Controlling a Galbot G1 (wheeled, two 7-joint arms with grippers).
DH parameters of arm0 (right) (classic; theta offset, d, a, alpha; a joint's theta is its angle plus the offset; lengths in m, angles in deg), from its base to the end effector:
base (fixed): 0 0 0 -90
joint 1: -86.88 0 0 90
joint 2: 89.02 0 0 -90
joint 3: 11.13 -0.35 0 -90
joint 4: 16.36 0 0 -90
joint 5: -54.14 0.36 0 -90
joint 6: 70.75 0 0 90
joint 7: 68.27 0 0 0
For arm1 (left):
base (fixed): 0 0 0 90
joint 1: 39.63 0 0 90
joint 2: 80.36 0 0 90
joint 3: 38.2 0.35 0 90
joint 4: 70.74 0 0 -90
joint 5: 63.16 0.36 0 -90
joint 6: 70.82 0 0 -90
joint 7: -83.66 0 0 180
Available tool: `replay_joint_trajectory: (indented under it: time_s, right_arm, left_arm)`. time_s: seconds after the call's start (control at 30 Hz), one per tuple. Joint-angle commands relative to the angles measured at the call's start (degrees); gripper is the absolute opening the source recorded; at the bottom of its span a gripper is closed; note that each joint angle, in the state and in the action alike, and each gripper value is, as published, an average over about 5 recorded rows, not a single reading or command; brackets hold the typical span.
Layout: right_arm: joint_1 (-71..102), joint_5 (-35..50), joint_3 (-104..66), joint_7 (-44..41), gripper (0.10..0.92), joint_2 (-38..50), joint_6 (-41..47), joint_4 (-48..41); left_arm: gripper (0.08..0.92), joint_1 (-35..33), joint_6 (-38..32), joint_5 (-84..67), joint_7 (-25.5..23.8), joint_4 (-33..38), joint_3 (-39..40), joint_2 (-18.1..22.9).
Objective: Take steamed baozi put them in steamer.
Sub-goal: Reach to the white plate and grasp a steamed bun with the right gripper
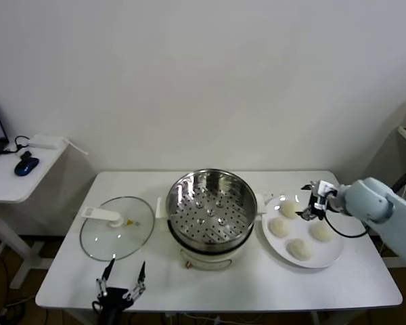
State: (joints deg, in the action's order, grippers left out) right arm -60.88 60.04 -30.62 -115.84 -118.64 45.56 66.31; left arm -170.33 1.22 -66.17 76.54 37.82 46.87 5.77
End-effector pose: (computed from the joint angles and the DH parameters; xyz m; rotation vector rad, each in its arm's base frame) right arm 0.4766 -0.1778 -0.1597 0.9522 -1.7478 1.2537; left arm 0.1059 0.0452 -0.3983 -0.1246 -3.0662 -0.0809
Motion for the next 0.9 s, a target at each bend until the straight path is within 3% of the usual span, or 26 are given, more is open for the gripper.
replay_joint_trajectory:
  time_s: [0.03, 0.4, 0.9]
  right_arm:
    - [-27.57, 1.15, 33.59, -14.81, 0.823, -7.19, -10.14, -18.59]
    - [-19.95, -0.63, 27.1, -13.77, 0.823, -21.23, -14.51, -34.43]
    - [-13.09, -3.37, 20.71, -13.95, 0.823, -27.95, -18.13, -44.4]
  left_arm:
    - [0.823, 0.17, 0.11, 0.53, -0.4, -0.41, -0.04, -0.03]
    - [0.823, 0.24, -0.12, 0.81, -0.45, -1.93, -1.13, -0.5]
    - [0.823, 1.04, -0.28, 0.61, -0.43, -3.96, -2.48, -1.35]
